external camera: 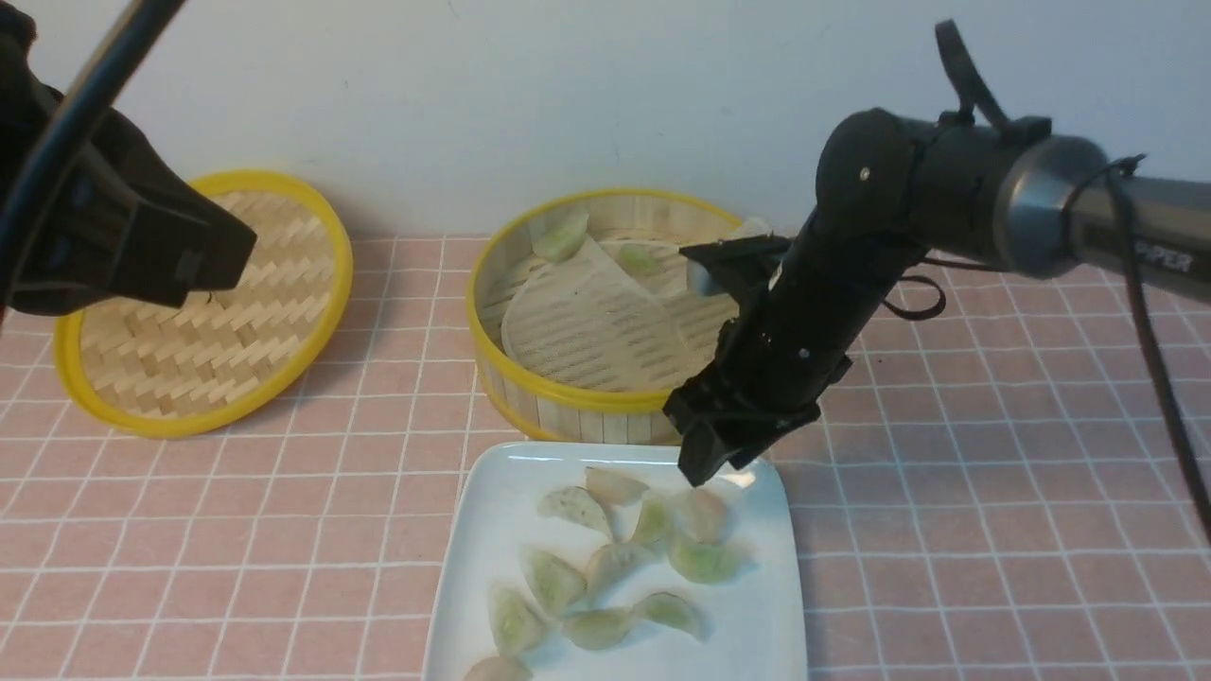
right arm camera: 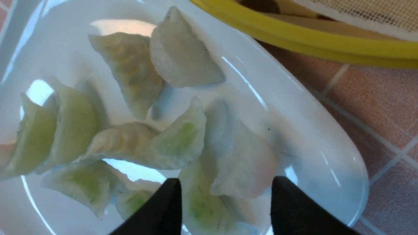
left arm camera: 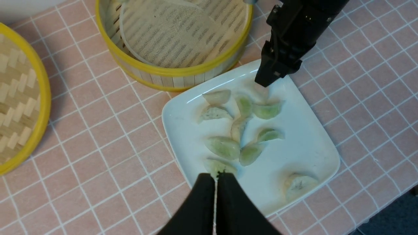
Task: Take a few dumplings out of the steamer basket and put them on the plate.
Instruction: Use the right arm to put the dumpling into the plate, then use the right arm to grab a dumpling from inside the steamer
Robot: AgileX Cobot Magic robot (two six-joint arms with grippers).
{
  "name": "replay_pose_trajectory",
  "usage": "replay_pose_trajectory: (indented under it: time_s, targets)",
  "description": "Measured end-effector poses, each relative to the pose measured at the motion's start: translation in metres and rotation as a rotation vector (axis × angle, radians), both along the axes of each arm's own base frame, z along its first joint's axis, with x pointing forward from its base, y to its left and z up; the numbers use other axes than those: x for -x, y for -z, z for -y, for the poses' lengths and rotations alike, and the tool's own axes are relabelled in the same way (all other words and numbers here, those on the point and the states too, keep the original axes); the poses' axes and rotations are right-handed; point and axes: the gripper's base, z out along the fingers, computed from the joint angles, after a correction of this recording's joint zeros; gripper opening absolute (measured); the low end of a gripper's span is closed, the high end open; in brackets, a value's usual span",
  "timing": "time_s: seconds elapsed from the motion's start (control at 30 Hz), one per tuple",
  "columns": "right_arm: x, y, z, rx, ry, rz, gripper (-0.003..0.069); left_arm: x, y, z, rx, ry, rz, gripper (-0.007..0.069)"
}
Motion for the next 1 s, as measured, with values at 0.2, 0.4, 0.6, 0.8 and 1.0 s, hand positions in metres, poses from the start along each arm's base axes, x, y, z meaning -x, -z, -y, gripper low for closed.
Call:
replay_pose_trajectory:
  time_s: [0.2, 0.4, 0.6, 0.8, 1.0]
  targets:
    - [-0.016, -0.018, -0.002, 0.008, -0.016, 0.11, 0.0478, 0.0, 0.0, 0.0, -0.001, 0.0, 0.0, -0.0006]
    - [-0.066, -0.086, 0.007, -0.001, 0.012, 0.485, 0.0475, 0.0, 0.0, 0.0, -0.001, 0.0, 0.0, -0.0006]
    - [-0.115, -0.08, 0.015, -0.023, 0.003, 0.597, 0.0414, 0.0, 0.0, 0.0, -0.001, 0.0, 0.0, -0.0006]
    - [-0.15, -0.02, 0.002, -0.042, -0.161, 0.63, 0.0379, 0.0, 0.0, 0.0, 0.007, -0.006, -0.005, -0.0006]
    - [-0.16, 0.007, -0.007, -0.069, -0.248, 0.689, 0.0377, 0.0, 0.0, 0.0, 0.014, -0.013, -0.01, -0.0006]
